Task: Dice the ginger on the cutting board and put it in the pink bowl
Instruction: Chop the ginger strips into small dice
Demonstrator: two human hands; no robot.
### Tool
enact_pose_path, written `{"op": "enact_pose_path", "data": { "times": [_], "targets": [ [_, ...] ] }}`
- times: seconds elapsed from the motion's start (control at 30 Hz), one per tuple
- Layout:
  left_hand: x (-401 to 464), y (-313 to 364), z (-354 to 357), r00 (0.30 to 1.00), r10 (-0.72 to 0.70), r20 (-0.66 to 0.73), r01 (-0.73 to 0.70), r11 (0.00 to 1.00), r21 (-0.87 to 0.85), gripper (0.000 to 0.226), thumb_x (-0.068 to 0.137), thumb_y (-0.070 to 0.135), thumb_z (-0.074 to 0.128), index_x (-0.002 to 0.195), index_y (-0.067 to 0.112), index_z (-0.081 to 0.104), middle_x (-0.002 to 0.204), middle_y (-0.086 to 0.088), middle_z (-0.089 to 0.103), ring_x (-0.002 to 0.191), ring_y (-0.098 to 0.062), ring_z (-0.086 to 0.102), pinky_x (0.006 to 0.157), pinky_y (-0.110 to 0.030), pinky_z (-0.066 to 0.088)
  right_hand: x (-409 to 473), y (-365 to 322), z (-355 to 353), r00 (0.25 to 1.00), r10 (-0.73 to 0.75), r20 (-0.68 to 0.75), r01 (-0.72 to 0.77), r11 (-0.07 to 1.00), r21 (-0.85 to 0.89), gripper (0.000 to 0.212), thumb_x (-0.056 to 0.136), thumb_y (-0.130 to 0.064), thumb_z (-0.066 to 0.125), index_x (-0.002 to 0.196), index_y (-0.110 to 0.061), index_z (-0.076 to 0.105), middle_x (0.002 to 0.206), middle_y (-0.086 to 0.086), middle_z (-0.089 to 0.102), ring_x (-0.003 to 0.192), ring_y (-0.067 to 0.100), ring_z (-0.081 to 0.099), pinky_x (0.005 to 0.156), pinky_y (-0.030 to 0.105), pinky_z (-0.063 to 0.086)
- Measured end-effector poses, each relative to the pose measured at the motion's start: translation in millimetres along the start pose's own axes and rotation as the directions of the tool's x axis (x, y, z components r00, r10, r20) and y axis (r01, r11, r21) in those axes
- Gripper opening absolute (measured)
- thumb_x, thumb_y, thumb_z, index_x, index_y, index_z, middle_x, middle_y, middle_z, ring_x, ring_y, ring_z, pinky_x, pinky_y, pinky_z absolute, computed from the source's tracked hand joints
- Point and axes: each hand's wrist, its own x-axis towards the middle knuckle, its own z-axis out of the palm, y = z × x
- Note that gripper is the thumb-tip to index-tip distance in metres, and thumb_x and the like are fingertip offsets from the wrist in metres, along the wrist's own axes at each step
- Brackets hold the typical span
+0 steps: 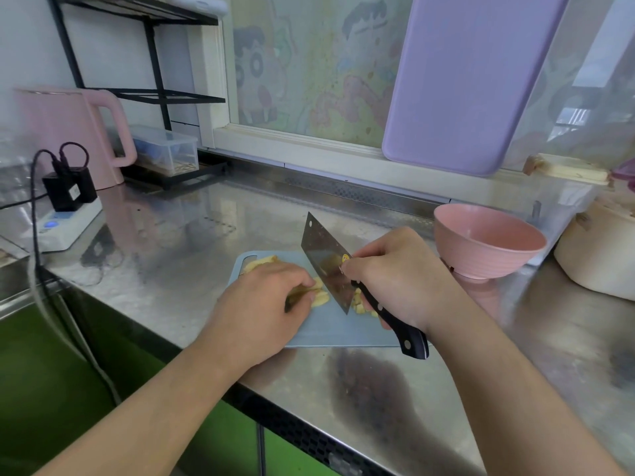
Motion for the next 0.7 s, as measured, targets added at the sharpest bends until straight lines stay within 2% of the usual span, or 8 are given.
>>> {"op": "enact_pose_path", "data": {
  "times": [0.2,0.33,0.4,0.5,0.6,0.7],
  "targets": [
    [-1.1,3.4,-1.0,0.999,0.051,-0.017,-0.05,0.996,0.072,0.016,0.099,0.04,0.059,0.104,0.037,0.074,0.106,0.022,0.071,0.101,-0.004,0.062,0.074,-0.026,0.052,-1.0,-2.9,2.9,1.0,0.011,0.021,-0.01,0.999,-0.043,0.029,0.089,-0.012,0.059,0.077,0.014,0.056,0.053,0.015,0.054,0.036,0.025,0.043,0.044,0.032,0.043],
    [-0.8,4.8,-1.9,0.998,0.059,-0.016,-0.057,0.995,0.076,0.017,0.098,0.038,0.059,0.1,0.035,0.076,0.102,0.022,0.073,0.097,-0.003,0.063,0.072,-0.021,0.048,0.8,-3.1,9.6,0.998,0.044,0.04,-0.04,0.996,-0.086,0.028,0.089,-0.009,0.057,0.071,0.012,0.053,0.054,0.018,0.052,0.035,0.025,0.043,0.042,0.033,0.046],
    [-0.1,4.1,-1.8,0.998,0.066,-0.009,-0.066,0.996,0.067,0.018,0.097,0.037,0.059,0.099,0.035,0.076,0.1,0.021,0.073,0.096,-0.003,0.064,0.072,-0.022,0.05,3.9,-3.2,13.3,0.997,0.057,0.045,-0.053,0.994,-0.091,0.027,0.09,-0.009,0.056,0.067,0.006,0.054,0.056,0.019,0.051,0.033,0.025,0.043,0.041,0.034,0.047],
    [-0.1,2.6,-1.5,0.998,0.055,-0.005,-0.055,0.997,0.053,0.018,0.097,0.039,0.057,0.097,0.035,0.075,0.096,0.02,0.073,0.092,-0.003,0.063,0.068,-0.022,0.048,9.6,-7.5,17.1,0.993,0.068,0.093,-0.058,0.992,-0.109,0.024,0.091,-0.006,0.054,0.069,0.0,0.06,0.057,0.023,0.055,0.029,0.026,0.049,0.041,0.036,0.049],
    [0.2,0.8,-0.1,0.998,0.055,0.005,-0.055,0.997,0.046,0.025,0.095,0.042,0.05,0.097,0.036,0.073,0.094,0.02,0.071,0.091,-0.004,0.062,0.066,-0.024,0.048,15.4,-13.4,17.2,0.985,0.074,0.156,-0.051,0.988,-0.144,0.021,0.09,-0.001,0.053,0.071,0.003,0.061,0.062,0.03,0.064,0.031,0.029,0.056,0.038,0.031,0.049],
    [-0.2,0.7,-0.7,0.999,0.053,-0.004,-0.053,0.997,0.056,0.026,0.095,0.045,0.047,0.097,0.037,0.072,0.094,0.02,0.07,0.091,-0.004,0.061,0.062,-0.022,0.045,18.1,-9.8,16.8,0.989,0.035,0.144,-0.01,0.986,-0.169,0.027,0.097,-0.012,0.055,0.076,0.001,0.067,0.067,0.021,0.071,0.043,0.024,0.062,0.047,0.028,0.055]
  ]
}}
